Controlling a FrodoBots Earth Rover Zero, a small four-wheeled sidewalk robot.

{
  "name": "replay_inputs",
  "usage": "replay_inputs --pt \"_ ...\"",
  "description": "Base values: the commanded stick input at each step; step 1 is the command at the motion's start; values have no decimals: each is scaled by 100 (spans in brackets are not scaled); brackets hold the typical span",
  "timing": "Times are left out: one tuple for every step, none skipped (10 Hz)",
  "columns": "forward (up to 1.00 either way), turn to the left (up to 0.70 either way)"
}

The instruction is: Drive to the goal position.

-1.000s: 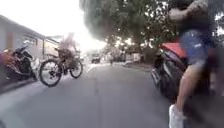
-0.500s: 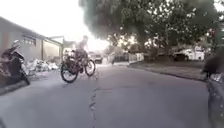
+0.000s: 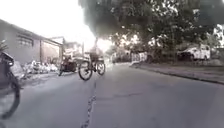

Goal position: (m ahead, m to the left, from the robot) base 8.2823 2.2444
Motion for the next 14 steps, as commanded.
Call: replay_inputs --pt "100 -20" --pt "100 -32" --pt "100 -32" --pt "100 -32" --pt "100 -32" --pt "100 -32" --pt "100 -32" --pt "100 -32" --pt "100 -32" --pt "100 -32" --pt "100 -32" --pt "100 -20" --pt "100 0" --pt "100 8"
